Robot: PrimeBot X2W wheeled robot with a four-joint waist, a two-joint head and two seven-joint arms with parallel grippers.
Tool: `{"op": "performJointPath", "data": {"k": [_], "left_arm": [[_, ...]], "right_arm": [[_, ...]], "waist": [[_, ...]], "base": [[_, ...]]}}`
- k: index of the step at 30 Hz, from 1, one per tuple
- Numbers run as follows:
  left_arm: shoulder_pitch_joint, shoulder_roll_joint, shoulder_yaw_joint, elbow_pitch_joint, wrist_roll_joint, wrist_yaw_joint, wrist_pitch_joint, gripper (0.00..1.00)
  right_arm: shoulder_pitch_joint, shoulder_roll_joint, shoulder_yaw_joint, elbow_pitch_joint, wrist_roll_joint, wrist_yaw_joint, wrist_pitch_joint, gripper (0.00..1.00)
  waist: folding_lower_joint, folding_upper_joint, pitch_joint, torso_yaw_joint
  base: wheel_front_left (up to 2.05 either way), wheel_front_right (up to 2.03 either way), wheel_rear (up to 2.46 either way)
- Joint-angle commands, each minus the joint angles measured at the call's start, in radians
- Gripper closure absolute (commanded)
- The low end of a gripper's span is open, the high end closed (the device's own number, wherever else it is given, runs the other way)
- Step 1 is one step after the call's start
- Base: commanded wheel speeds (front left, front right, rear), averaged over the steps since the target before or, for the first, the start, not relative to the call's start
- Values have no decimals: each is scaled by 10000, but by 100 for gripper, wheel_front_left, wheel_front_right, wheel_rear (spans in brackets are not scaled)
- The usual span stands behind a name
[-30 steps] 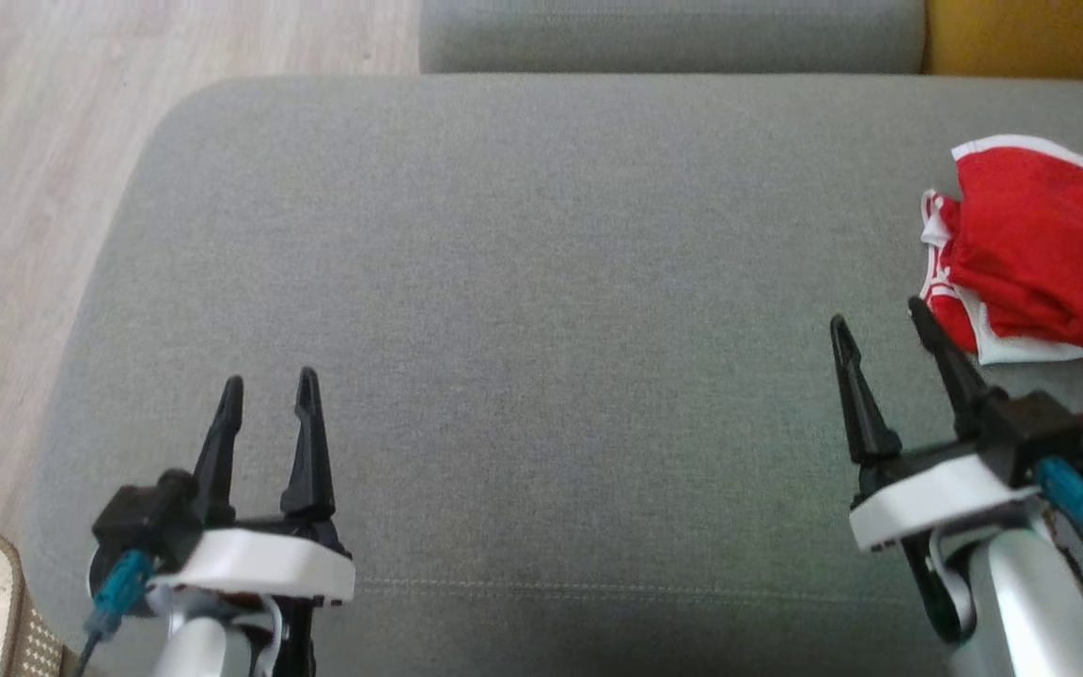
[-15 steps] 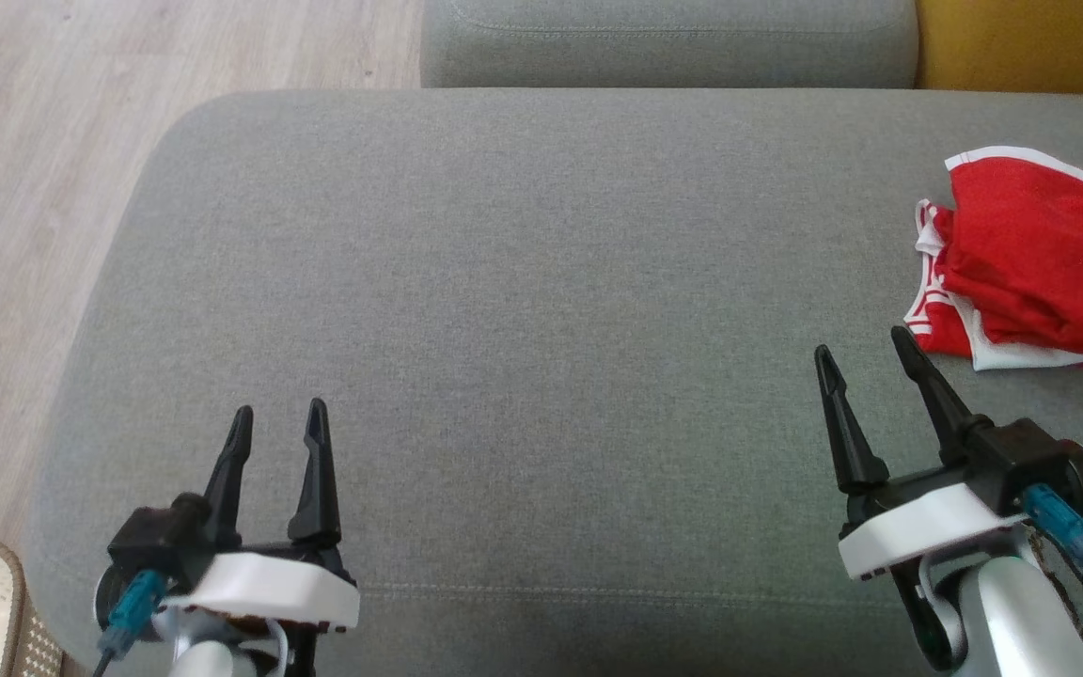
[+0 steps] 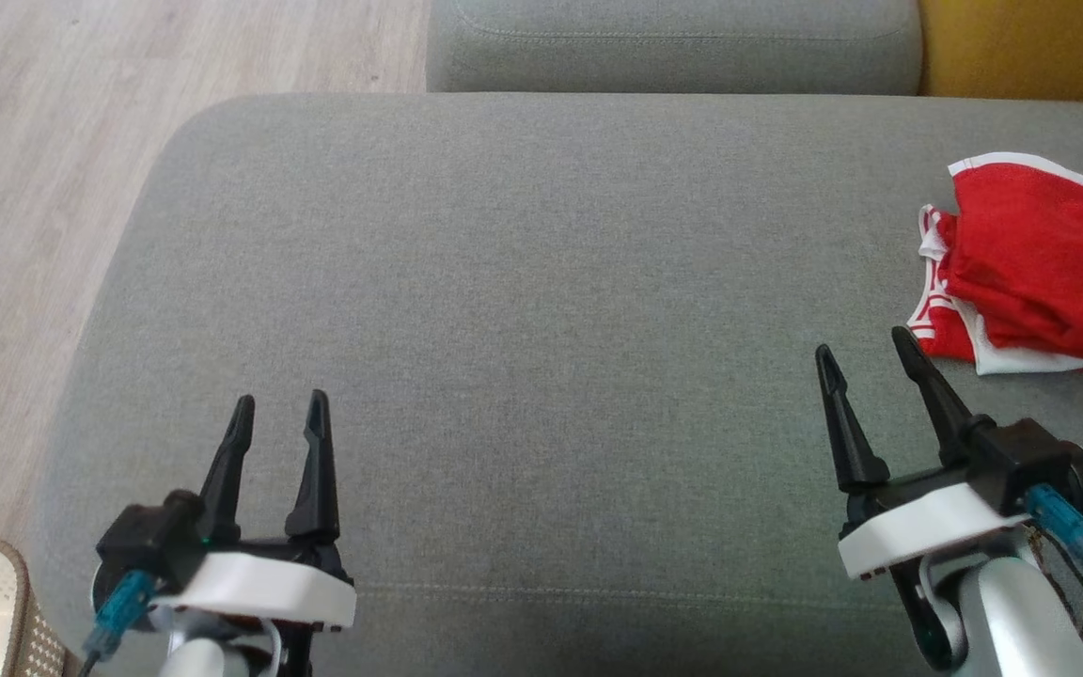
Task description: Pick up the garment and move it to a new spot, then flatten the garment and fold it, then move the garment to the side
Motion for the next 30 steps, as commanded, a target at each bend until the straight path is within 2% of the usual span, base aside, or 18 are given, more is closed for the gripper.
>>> {"op": "performJointPath", "data": {"k": [1, 7, 28, 29, 30], "left_arm": [[-195, 57, 365, -365, -5, -131, -49, 0], [-202, 57, 454, -283, -428, -413, -49, 0], [-62, 57, 561, -375, -1587, -826, -49, 0], [226, 2, 245, -84, -1505, -802, 0, 100], [227, -4, 245, -17, -1504, -800, 2, 100]], "right_arm": [[-127, 54, 226, -314, 40, -4, -93, 0], [-120, 54, 264, -301, 54, -4, -93, 0], [-112, 55, 322, -269, 117, -4, -93, 0], [2, 4, 67, 15, 86, 0, 0, 100], [3, 4, 71, 88, 97, 0, 4, 100]], "waist": [[1, -1, 15, 3], [1, -1, 82, 7], [1, -1, 11, 83], [1, -1, 9, 84], [1, -1, 2, 85]], "base": [[0, 0, 0], [0, 0, 0], [0, 0, 0], [0, 0, 0], [0, 0, 0]]}}
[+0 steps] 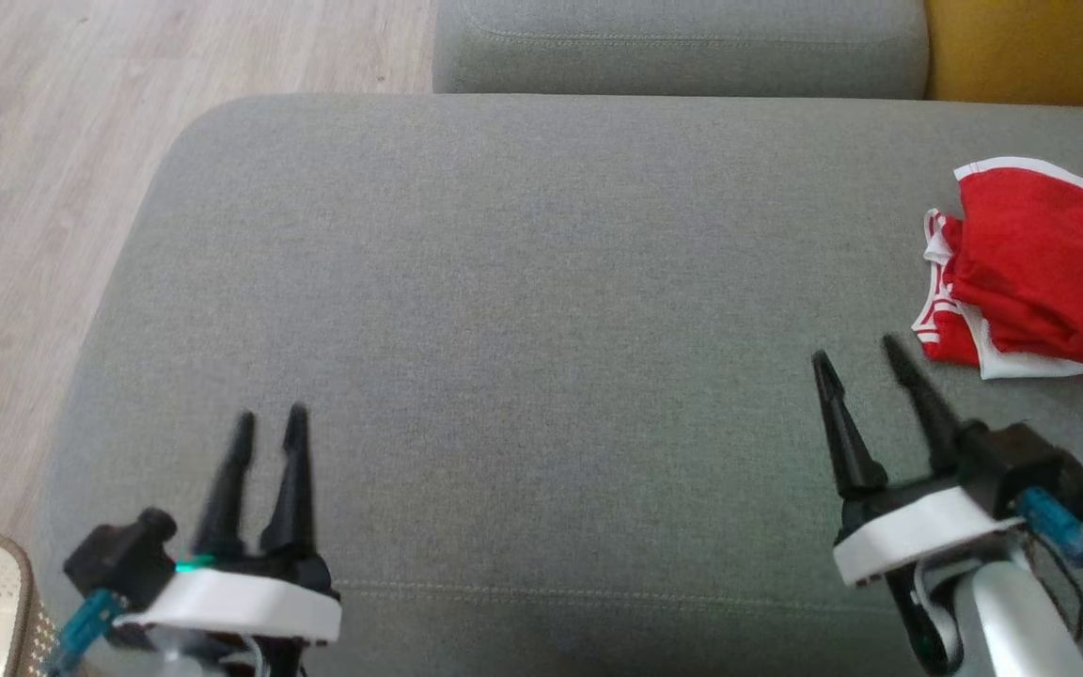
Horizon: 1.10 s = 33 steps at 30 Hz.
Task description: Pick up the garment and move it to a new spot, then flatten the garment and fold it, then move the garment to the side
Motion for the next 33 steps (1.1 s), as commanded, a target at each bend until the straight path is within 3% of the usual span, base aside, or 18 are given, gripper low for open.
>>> {"op": "performJointPath", "data": {"k": [1, 33], "left_arm": [[16, -10, -6, 155, -3, 9, 0, 100], [-232, 135, 334, 826, -2881, -60, 697, 100]], "right_arm": [[22, 0, 1, 139, 1, 0, 2, 100], [132, 12, -290, 578, 3507, -1, 851, 100]], "waist": [[0, 0, -1, 0], [0, 0, -17, -272]], "base": [[0, 0, 0], [0, 0, 0]]}}
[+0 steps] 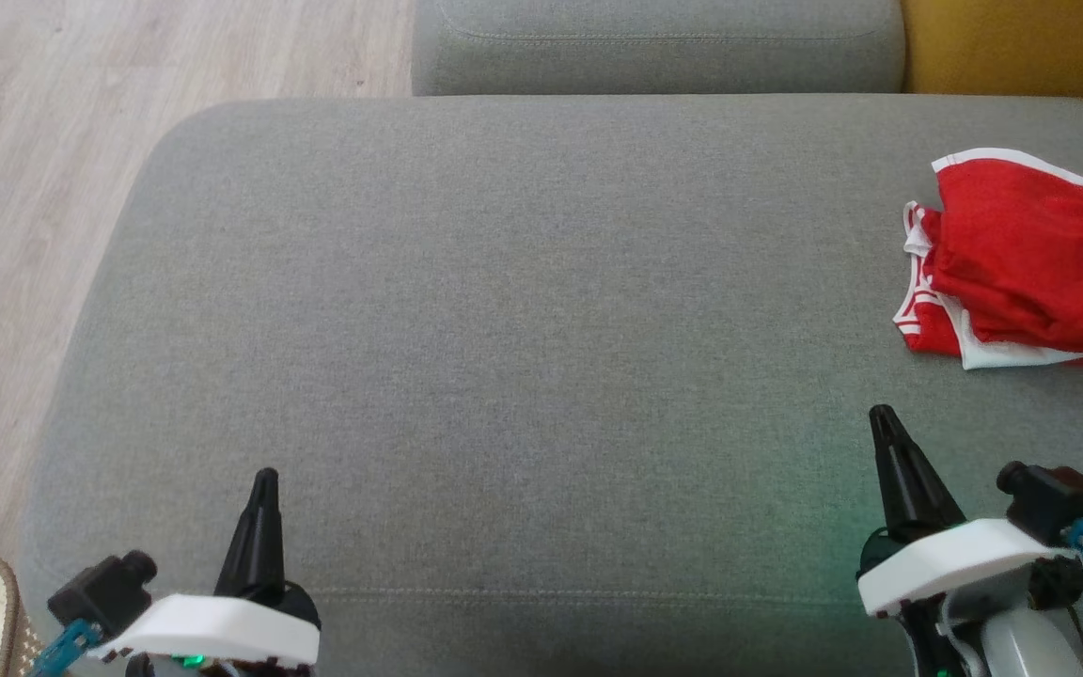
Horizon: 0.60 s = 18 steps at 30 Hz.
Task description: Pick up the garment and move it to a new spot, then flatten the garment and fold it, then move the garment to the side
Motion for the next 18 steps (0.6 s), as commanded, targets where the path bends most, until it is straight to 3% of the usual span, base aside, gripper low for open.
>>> {"op": "performJointPath", "data": {"k": [1, 18], "left_arm": [[-552, 130, 235, -288, -180, -57, 30, 100], [-807, 194, 485, -162, -1848, -100, 474, 100]], "right_arm": [[-450, 12, -20, -316, 258, -1, 94, 100], [-515, 19, -193, -295, 2336, -1, 589, 100]], "waist": [[0, -1, 0, -7], [0, -1, -9, -167]], "base": [[0, 0, 0], [0, 0, 0]]}}
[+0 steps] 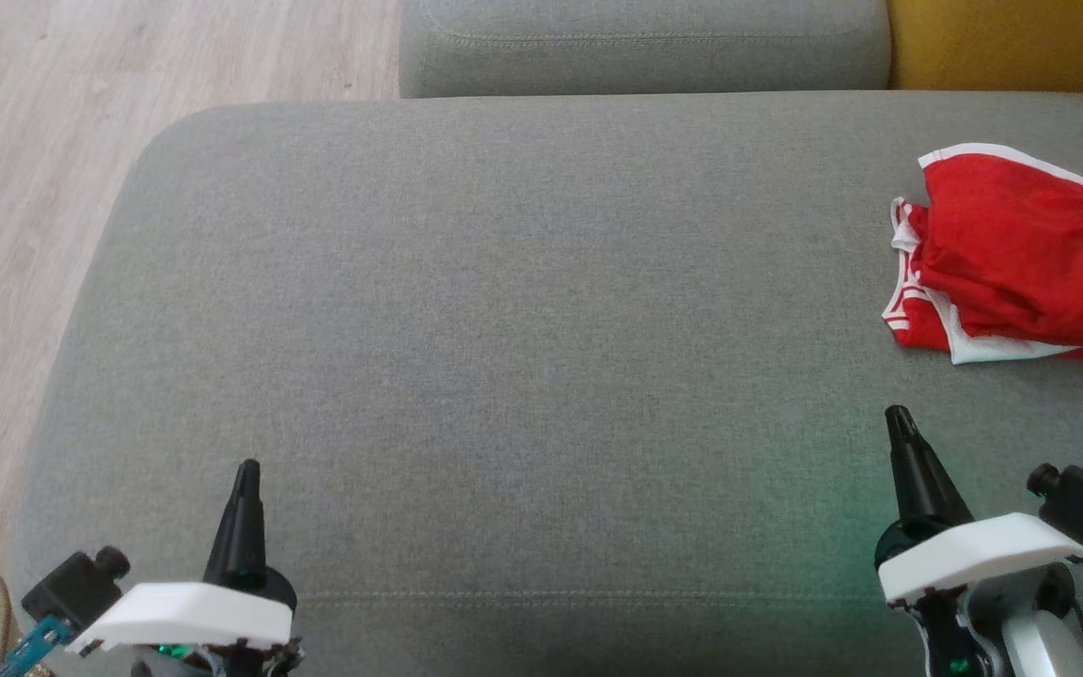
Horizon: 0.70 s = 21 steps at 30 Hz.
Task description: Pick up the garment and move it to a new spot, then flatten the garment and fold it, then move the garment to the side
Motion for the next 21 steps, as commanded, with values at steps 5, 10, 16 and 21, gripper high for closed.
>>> {"op": "performJointPath", "data": {"k": [5, 10, 16, 21], "left_arm": [[-660, 165, 306, -219, -680, -60, 213, 100], [-735, 179, 386, -179, -1165, -73, 350, 100], [-826, 193, 486, -130, -1744, -87, 516, 100], [-887, 202, 553, -97, -2129, -97, 628, 100]], "right_arm": [[-519, 17, -65, -294, 862, -1, 182, 100], [-538, 19, -116, -288, 1473, -2, 328, 100], [-561, 22, -177, -281, 2207, -2, 502, 100], [-577, 23, -217, -275, 2696, -2, 619, 100]], "waist": [[0, 0, -3, -55], [0, 0, -6, -102], [0, 0, -9, -159], [0, 0, -11, -197]], "base": [[0, 0, 0], [0, 0, 0], [0, 0, 0], [0, 0, 0]]}}
